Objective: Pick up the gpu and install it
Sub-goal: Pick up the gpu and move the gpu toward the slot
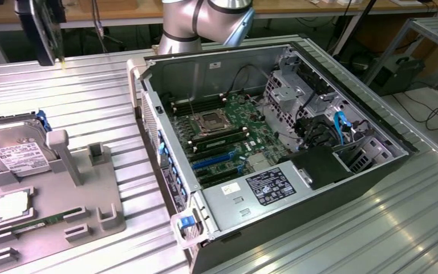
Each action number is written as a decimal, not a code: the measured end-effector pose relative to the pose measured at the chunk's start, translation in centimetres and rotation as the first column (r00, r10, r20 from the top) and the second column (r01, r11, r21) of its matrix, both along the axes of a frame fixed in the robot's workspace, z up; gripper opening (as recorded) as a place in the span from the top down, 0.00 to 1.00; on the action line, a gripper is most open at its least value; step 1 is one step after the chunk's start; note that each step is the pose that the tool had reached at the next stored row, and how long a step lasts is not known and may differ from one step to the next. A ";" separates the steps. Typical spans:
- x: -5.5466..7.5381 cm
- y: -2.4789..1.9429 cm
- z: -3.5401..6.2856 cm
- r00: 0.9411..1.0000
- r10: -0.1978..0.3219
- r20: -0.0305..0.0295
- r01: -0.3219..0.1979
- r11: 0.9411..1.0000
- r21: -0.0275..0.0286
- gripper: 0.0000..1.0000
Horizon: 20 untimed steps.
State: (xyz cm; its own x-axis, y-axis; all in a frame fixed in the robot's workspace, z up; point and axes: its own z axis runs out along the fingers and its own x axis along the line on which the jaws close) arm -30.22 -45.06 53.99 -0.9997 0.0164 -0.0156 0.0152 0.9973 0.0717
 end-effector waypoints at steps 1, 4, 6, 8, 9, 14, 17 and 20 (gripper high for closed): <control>0.3 0.00 -0.02 1.000 0.000 0.000 0.000 1.000 0.000 0.73; 1.0 0.00 -0.09 1.000 0.000 0.000 0.000 1.000 0.000 0.73; 1.4 0.00 -0.12 1.000 0.000 0.000 0.000 1.000 0.000 0.73; 1.8 0.00 -0.15 1.000 0.000 0.000 0.000 1.000 0.000 0.73; 2.0 0.00 -0.16 1.000 0.000 0.000 0.000 1.000 0.000 0.73; 3.0 0.00 -0.21 1.000 0.000 0.000 0.000 1.000 0.000 0.73; 3.5 0.00 -0.23 1.000 0.000 0.000 0.000 1.000 0.000 0.73; 3.9 0.00 -0.26 1.000 0.000 0.000 0.000 1.000 0.000 0.73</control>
State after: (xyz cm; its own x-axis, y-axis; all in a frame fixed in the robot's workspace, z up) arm -26.29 -45.06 53.73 -0.9997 0.0164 -0.0156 0.0152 0.9973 0.0717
